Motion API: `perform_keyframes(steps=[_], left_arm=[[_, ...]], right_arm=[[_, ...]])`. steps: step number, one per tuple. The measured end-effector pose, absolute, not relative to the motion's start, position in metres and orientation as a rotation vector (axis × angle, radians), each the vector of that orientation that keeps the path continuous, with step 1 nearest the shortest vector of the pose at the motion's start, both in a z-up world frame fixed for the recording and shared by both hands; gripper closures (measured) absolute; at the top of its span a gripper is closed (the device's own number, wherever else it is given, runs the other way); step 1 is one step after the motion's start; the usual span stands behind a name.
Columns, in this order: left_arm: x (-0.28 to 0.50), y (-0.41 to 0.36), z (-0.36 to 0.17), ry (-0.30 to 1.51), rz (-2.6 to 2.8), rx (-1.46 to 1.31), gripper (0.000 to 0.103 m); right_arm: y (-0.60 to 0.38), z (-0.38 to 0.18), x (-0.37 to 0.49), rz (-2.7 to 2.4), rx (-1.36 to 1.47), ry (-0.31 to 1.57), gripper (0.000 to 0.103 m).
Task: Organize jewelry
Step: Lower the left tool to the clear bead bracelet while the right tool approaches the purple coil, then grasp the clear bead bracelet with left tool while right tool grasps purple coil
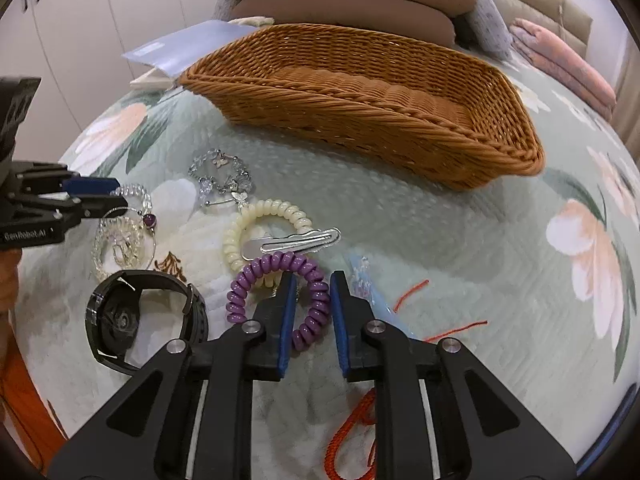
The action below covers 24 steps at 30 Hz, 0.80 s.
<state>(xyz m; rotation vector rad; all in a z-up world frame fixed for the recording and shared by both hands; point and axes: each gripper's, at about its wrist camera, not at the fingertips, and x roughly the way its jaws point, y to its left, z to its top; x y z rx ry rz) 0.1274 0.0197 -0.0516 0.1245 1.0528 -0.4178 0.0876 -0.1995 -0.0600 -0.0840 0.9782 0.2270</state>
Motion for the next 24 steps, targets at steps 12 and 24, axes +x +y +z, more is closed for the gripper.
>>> perform_keyframes(steps=[12, 24], left_arm=[[0.117, 0.014, -0.052, 1.012, -0.383, 0.141, 0.081], [0.101, 0.035, -0.011, 0.906, -0.448, 0.005, 0.096]], right_arm=[[-0.204, -0.063, 0.078, 0.097, 0.061, 0.960, 0.092], [-0.215, -0.027, 0.055, 0.108, 0.078, 0.879, 0.093]])
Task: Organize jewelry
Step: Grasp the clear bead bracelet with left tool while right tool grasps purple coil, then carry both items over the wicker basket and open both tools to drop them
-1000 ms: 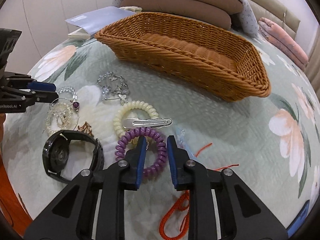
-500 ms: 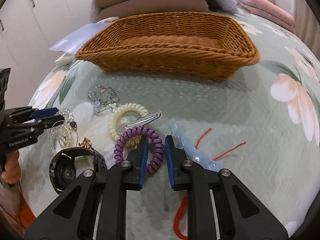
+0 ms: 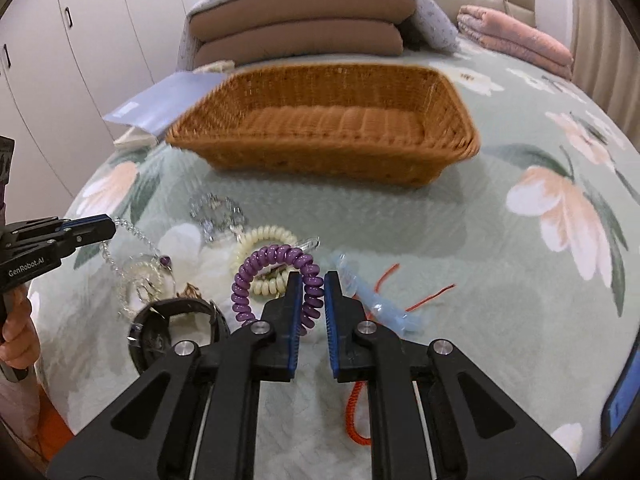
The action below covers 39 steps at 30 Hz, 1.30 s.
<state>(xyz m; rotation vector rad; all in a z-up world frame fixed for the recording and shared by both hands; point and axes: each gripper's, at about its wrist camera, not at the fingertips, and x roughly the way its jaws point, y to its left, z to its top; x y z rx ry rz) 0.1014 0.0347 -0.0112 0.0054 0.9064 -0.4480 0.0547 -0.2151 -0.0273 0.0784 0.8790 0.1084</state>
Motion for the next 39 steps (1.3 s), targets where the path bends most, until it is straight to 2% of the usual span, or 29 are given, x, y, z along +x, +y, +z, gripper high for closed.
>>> perform_keyframes(steps=[13, 23, 30, 39], left_arm=[[0.109, 0.028, 0.046, 0.805, -0.554, -0.065, 0.096], [0.169, -0.020, 0.094, 0.727, -0.602, -0.073, 0.095], [0.226, -0.051, 0.058, 0.826, -0.590, -0.127, 0.095], [0.241, -0.052, 0.003, 0.931, -0.541, -0.121, 0.095]], right_arm=[[-0.230, 0.021, 0.058, 0.111, 0.095, 0.787, 0.093], [-0.271, 0.054, 0.133, 0.036, 0.181, 0.763, 0.093], [-0.281, 0.024, 0.204, -0.027, 0.153, 0.893, 0.093], [-0.270, 0.000, 0.215, -0.016, 0.129, 0.951, 0.093]])
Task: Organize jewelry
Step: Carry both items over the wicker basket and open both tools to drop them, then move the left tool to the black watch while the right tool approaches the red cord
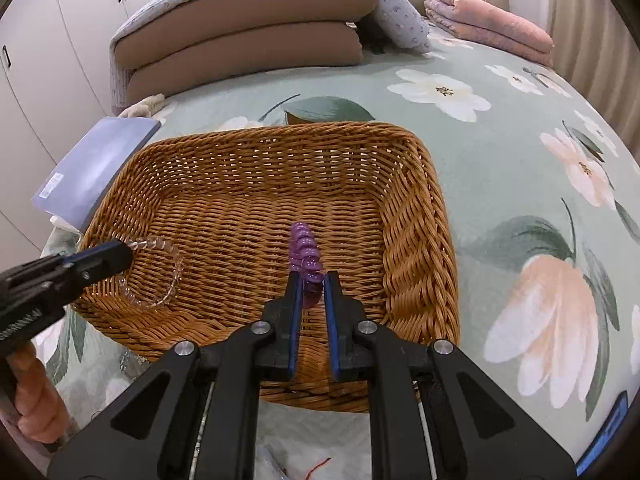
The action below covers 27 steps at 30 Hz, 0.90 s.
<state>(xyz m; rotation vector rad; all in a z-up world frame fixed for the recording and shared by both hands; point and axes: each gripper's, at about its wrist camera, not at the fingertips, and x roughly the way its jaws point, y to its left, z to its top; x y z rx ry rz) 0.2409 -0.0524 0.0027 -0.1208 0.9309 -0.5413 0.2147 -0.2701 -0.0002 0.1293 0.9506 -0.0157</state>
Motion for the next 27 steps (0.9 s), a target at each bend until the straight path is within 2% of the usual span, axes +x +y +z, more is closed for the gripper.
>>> perform_keyframes(steps=[3, 5, 6, 7, 9, 10, 22, 27], left_arm=[[0.236, -0.048, 0.002, 0.929, -0.540, -0.114, 0.095], [0.232, -0.047, 0.004, 0.929, -0.555, -0.115, 0.091], [0.230, -0.046, 0.005, 0.930, -0.558, -0.114, 0.083], [0.228, -0.046, 0.006, 0.928, -0.558, -0.112, 0.068], [0.224, -0.045, 0.009, 0.912, -0.552, -0.109, 0.051], [0.224, -0.043, 0.011, 0.910, -0.552, -0.112, 0.049], [0.166, -0.016, 0.051, 0.796, -0.583, -0.114, 0.048], [0.112, 0.008, 0.062, 0.724, -0.570, -0.117, 0.039]], right_arm=[[-0.271, -0.001, 0.212, -0.007, 0.139, 0.951, 0.092], [-0.273, -0.002, 0.210, 0.001, 0.152, 0.954, 0.092], [-0.274, -0.002, 0.208, 0.008, 0.164, 0.957, 0.092], [-0.276, -0.002, 0.205, 0.011, 0.174, 0.957, 0.092], [-0.278, -0.001, 0.200, 0.015, 0.187, 0.951, 0.092], [-0.279, 0.001, 0.195, 0.009, 0.191, 0.940, 0.092], [-0.279, 0.051, 0.118, 0.089, 0.206, 0.713, 0.092], [-0.263, 0.059, 0.068, 0.124, 0.175, 0.662, 0.092]])
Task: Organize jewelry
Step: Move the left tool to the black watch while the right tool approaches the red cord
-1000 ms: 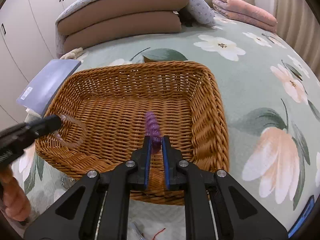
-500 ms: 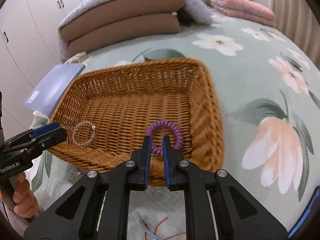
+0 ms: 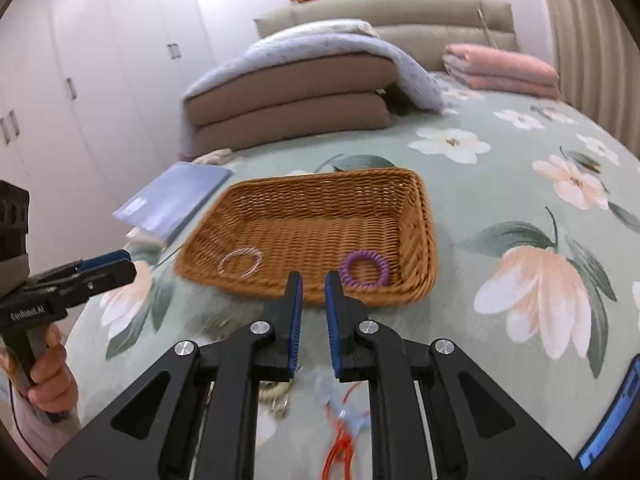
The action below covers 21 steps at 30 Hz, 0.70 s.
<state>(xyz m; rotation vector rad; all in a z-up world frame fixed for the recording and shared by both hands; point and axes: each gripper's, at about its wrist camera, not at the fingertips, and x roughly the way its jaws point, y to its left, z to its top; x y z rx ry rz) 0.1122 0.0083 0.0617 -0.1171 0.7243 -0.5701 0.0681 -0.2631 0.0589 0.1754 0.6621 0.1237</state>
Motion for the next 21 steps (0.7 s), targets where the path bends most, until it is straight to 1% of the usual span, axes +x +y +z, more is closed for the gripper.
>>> perform_keyframes(steps=[3, 6, 12, 13, 15, 16, 17, 21], left_arm=[[0.082, 0.022, 0.060, 0.706, -0.556, -0.130, 0.036], [0.059, 0.033, 0.054, 0.706, -0.531, -0.136, 0.035], [0.022, 0.046, 0.036, 0.734, -0.502, -0.143, 0.034], [0.016, 0.050, 0.032, 0.741, -0.501, -0.153, 0.034], [0.010, 0.055, 0.027, 0.753, -0.502, -0.179, 0.034], [0.007, 0.056, 0.025, 0.757, -0.503, -0.187, 0.034], [0.005, 0.056, 0.023, 0.761, -0.506, -0.195, 0.034], [-0.006, 0.051, 0.015, 0.779, -0.520, -0.207, 0.034]], right_arm=[[-0.252, 0.055, 0.033, 0.197, 0.170, 0.620, 0.092], [-0.246, 0.043, 0.012, 0.166, 0.181, 0.675, 0.092], [-0.247, 0.022, -0.025, 0.175, 0.252, 0.709, 0.090], [-0.247, 0.020, -0.030, 0.169, 0.255, 0.720, 0.084], [-0.248, 0.015, -0.042, 0.166, 0.271, 0.733, 0.056], [-0.249, 0.013, -0.047, 0.172, 0.280, 0.732, 0.027], [-0.250, 0.013, -0.053, 0.183, 0.292, 0.714, 0.022], [-0.255, 0.014, -0.072, 0.134, 0.270, 0.712, 0.022]])
